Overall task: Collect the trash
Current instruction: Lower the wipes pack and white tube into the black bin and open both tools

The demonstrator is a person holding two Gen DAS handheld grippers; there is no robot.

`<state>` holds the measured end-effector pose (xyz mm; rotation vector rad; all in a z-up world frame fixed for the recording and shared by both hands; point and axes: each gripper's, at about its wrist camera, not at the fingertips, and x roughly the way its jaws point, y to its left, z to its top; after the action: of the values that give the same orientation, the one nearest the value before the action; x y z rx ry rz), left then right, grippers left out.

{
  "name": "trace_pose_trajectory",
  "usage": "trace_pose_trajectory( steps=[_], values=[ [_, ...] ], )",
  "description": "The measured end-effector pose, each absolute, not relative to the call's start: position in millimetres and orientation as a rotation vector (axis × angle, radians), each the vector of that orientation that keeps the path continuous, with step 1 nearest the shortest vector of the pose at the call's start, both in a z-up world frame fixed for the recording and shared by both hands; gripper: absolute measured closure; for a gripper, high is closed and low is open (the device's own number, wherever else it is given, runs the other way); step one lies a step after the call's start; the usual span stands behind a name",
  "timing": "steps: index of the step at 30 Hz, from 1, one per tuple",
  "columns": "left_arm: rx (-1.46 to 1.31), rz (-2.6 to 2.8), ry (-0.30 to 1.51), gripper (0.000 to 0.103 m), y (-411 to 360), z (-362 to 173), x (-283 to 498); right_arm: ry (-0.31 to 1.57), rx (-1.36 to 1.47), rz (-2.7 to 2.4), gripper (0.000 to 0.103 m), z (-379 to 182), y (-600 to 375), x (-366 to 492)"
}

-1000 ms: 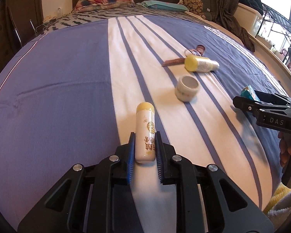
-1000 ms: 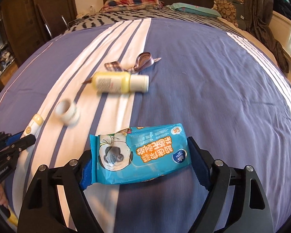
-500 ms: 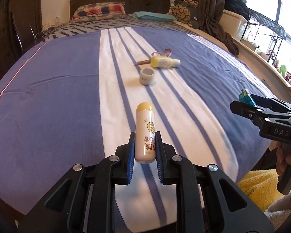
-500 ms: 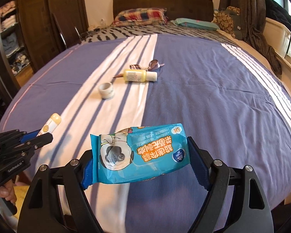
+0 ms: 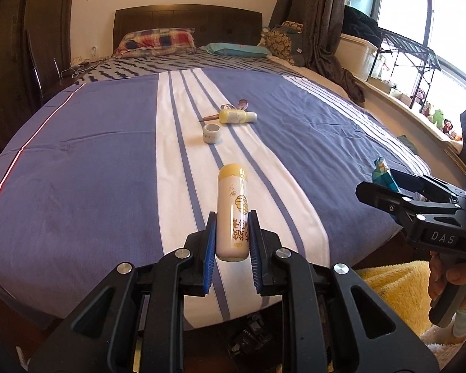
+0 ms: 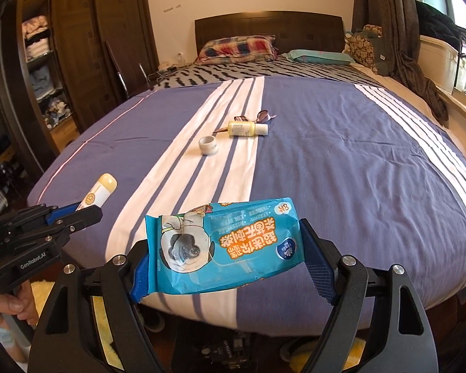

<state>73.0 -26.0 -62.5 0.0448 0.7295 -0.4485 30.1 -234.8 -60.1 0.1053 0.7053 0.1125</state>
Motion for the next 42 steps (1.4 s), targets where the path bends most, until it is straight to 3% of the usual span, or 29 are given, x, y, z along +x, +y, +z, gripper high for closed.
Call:
trace_pose_trajectory(
  steps=[20, 42],
  values=[
    [0.042, -0.486, 0.784, 0.085, -28.1, -107.0, -6.6, 0.743, 0.153, 0.115, 0.022, -103.6, -234.3, -47.2],
    [0.045, -0.487, 1.122, 0.085, -32.0, -245.7, 2.7, 1.027, 0.182, 0.162, 0.022, -206.9, -215.2, -41.0]
  ],
)
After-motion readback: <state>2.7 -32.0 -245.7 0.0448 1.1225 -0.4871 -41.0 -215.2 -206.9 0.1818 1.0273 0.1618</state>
